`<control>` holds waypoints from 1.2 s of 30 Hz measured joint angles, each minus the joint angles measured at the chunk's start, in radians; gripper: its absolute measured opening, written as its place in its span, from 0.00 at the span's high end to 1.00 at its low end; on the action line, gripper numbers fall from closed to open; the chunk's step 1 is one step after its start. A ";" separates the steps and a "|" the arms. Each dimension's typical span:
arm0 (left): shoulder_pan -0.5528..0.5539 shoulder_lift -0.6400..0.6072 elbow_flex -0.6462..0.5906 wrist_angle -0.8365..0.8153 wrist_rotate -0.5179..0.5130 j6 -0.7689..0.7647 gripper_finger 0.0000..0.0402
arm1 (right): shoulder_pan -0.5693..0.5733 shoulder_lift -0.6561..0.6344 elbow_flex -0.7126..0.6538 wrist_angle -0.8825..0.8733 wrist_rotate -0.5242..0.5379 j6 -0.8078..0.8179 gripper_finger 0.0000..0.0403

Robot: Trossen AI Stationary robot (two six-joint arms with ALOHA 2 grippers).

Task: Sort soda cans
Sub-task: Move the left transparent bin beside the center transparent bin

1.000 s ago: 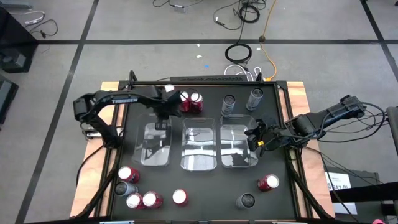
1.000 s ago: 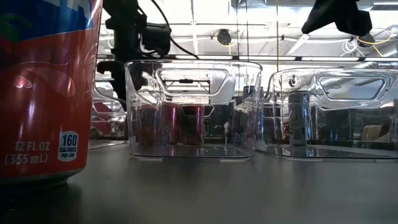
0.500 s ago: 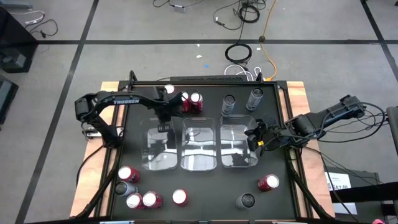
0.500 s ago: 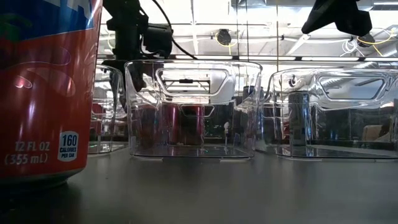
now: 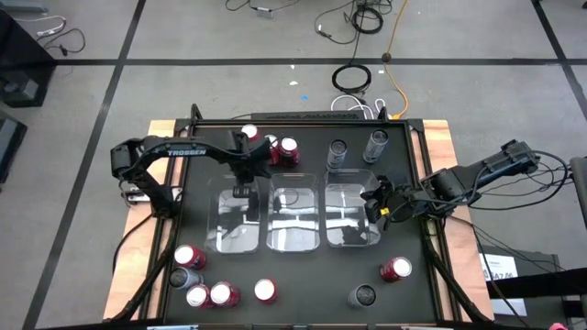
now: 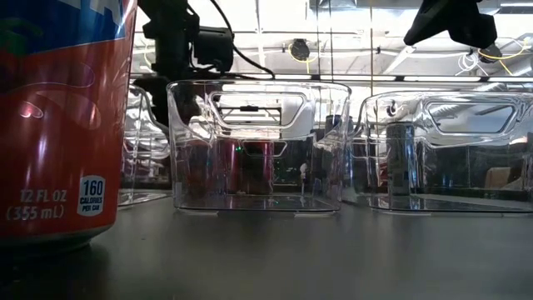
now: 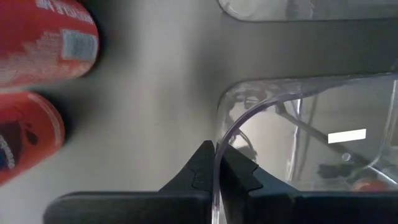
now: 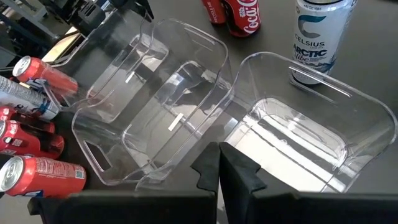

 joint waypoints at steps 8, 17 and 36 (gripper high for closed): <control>0.015 0.000 0.000 -0.001 -0.007 0.011 0.96 | 0.000 0.000 0.000 0.000 0.000 0.001 0.99; 0.019 0.000 0.000 -0.001 -0.012 0.008 0.95 | 0.000 0.000 0.000 0.001 -0.002 0.004 0.99; 0.013 0.000 0.000 0.040 -0.014 -0.044 0.93 | 0.000 0.000 0.000 0.017 -0.006 0.004 0.99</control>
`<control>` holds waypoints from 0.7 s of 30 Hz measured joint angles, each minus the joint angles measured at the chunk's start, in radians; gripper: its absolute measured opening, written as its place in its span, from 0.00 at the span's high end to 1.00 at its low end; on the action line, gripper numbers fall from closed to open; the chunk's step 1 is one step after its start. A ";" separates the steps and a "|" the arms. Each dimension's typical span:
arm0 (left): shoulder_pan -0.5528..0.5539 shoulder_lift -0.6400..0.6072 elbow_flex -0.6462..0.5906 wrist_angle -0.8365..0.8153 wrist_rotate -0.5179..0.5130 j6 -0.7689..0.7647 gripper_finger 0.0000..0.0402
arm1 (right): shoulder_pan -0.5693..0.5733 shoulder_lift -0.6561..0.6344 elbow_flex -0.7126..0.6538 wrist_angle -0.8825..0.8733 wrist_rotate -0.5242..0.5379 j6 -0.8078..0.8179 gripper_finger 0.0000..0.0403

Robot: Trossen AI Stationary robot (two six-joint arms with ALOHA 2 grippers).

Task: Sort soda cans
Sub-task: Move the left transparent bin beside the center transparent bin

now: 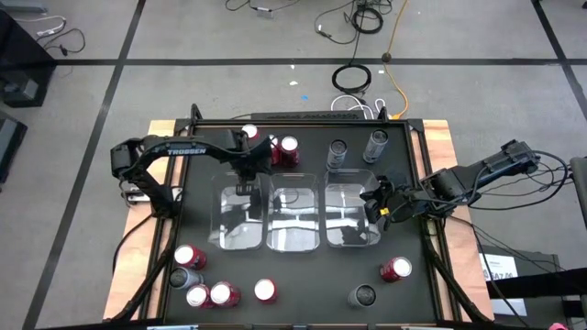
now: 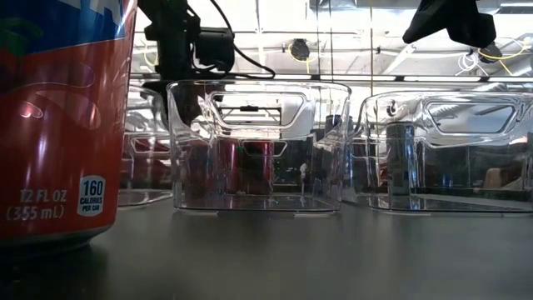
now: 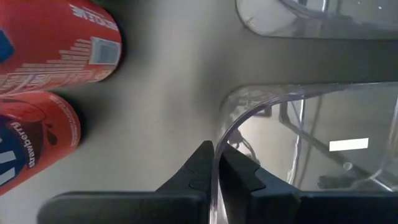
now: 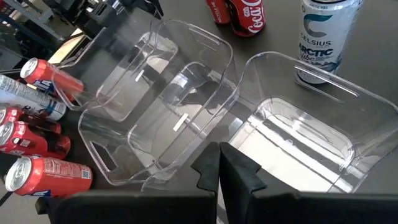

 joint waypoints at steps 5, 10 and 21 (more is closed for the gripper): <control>0.000 0.000 0.000 0.003 -0.011 -0.002 0.80 | 0.000 0.000 0.000 0.000 0.000 -0.001 0.99; 0.000 0.000 0.000 0.000 -0.010 -0.002 0.70 | 0.000 0.000 0.000 0.000 -0.002 -0.003 0.99; 0.000 0.000 0.072 -0.153 -0.010 -0.027 0.66 | 0.000 0.000 0.000 -0.001 -0.002 -0.007 0.99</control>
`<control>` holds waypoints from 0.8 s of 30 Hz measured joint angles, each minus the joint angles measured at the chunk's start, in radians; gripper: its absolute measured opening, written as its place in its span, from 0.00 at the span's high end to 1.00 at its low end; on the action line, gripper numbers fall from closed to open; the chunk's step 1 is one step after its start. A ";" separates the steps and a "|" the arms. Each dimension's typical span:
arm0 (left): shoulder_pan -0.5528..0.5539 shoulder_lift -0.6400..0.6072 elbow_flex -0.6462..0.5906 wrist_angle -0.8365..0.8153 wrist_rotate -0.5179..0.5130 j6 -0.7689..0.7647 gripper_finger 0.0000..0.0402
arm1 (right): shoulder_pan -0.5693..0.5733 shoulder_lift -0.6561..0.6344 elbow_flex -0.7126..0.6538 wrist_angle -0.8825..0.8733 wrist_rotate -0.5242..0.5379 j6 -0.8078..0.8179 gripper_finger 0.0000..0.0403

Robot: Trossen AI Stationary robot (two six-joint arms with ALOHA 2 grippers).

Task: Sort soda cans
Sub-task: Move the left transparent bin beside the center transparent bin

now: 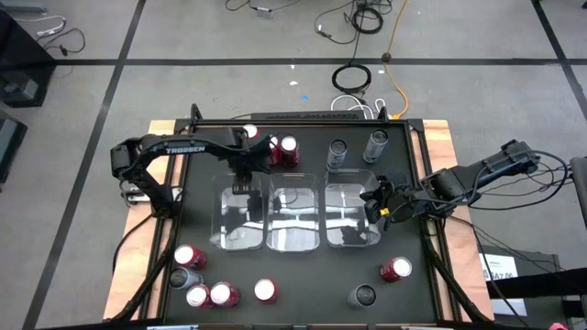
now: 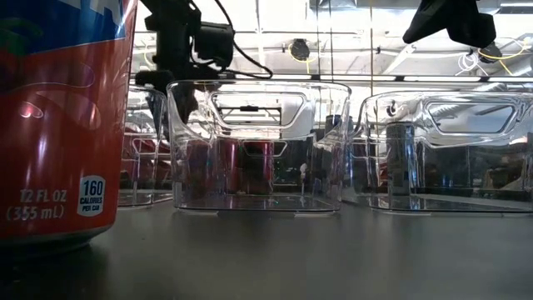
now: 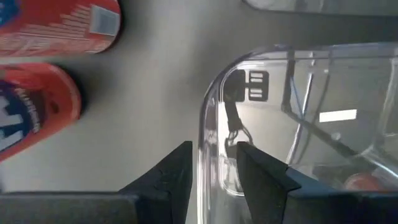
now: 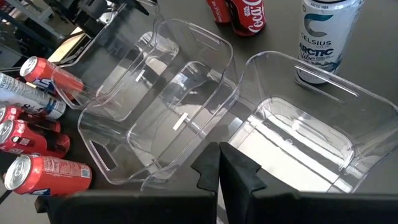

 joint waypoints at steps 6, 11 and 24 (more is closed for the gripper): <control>0.000 0.000 0.080 -0.086 -0.006 -0.069 0.66 | 0.000 0.000 0.000 0.000 0.000 0.001 0.99; 0.002 -0.009 0.105 -0.197 -0.045 -0.239 0.66 | 0.000 0.000 0.000 0.000 -0.001 0.003 0.99; 0.001 -0.308 -0.087 -0.140 -0.060 -0.701 0.66 | 0.000 0.000 0.000 -0.001 -0.002 -0.043 0.99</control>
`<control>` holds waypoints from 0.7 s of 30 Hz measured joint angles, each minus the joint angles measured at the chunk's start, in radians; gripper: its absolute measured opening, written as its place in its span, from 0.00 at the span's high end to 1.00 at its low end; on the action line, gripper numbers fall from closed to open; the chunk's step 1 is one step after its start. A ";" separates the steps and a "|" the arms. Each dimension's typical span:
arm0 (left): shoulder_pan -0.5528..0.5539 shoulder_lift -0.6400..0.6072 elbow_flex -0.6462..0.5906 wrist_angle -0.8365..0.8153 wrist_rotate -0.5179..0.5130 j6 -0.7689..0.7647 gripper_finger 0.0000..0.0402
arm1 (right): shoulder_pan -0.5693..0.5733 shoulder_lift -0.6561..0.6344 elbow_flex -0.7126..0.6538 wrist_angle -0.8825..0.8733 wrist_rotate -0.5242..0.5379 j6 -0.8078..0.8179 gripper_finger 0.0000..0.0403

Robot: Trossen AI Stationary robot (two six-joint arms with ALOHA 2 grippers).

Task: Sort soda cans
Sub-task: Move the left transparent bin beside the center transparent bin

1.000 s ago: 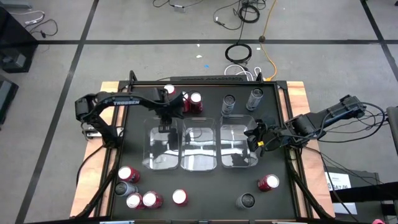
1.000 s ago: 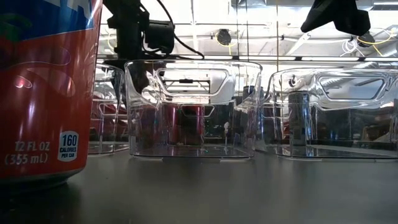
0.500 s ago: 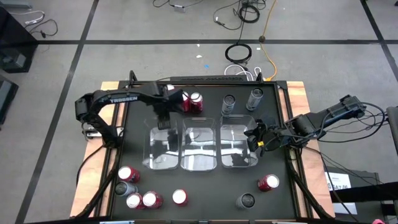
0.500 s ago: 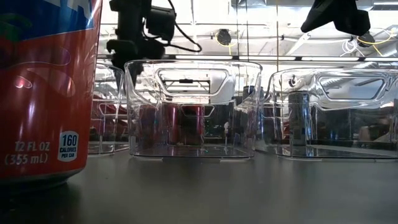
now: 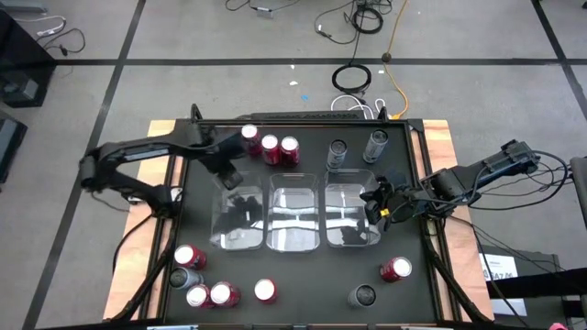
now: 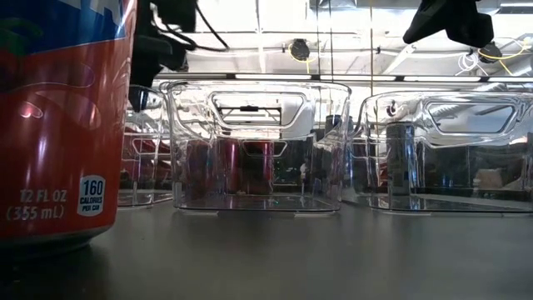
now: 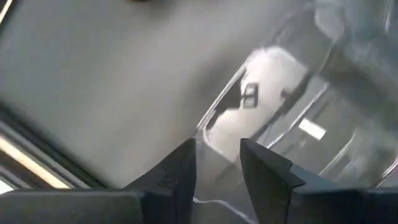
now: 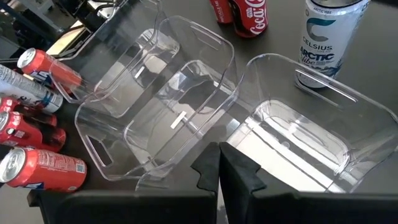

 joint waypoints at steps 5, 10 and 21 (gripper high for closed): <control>-0.001 -0.105 -0.088 0.009 -0.037 -0.290 0.66 | 0.000 0.000 0.000 0.000 0.000 -0.006 0.99; -0.025 -0.157 -0.169 0.001 -0.037 -0.480 0.66 | 0.000 0.000 0.000 0.000 -0.004 -0.017 0.99; -0.180 -0.173 -0.234 0.007 -0.036 -0.711 0.66 | 0.000 0.000 0.000 0.000 -0.031 -0.051 0.99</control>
